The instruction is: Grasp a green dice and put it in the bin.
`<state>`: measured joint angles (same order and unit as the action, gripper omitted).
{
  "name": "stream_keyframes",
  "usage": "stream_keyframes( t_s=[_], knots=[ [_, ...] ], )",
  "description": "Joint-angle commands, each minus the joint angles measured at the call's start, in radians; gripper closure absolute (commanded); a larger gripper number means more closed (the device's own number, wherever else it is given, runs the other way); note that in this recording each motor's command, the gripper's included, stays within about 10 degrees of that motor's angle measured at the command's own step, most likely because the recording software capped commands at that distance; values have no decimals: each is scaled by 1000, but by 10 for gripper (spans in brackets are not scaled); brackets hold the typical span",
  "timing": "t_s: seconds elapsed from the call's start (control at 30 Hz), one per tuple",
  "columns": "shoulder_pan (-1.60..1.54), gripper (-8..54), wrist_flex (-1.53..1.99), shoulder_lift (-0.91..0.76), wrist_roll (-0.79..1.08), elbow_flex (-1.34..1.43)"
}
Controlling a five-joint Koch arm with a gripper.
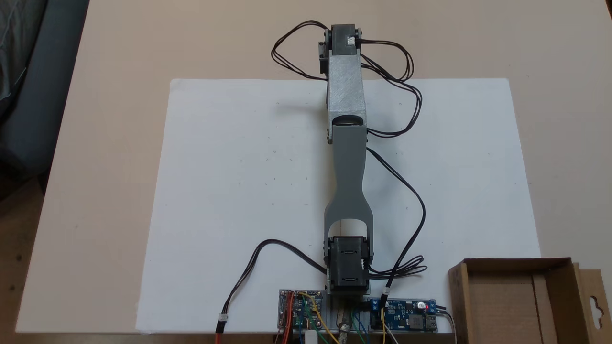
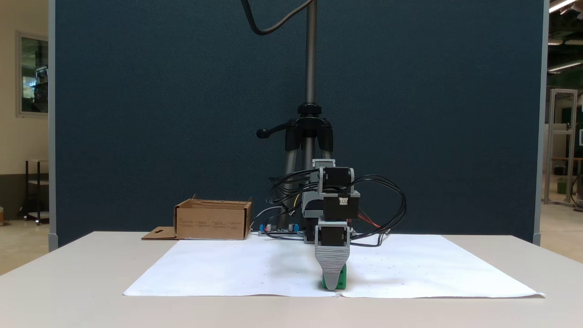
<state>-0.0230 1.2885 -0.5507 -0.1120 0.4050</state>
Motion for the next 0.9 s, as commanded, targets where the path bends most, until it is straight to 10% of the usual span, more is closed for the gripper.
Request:
stream_keyframes(
  t_s=[0.0,0.43,0.87],
  knots=[
    [11,336,54,-109,-40,-5],
    [55,336,152,-594,-48,152],
    [322,336,69,-704,83,299]
  ],
)
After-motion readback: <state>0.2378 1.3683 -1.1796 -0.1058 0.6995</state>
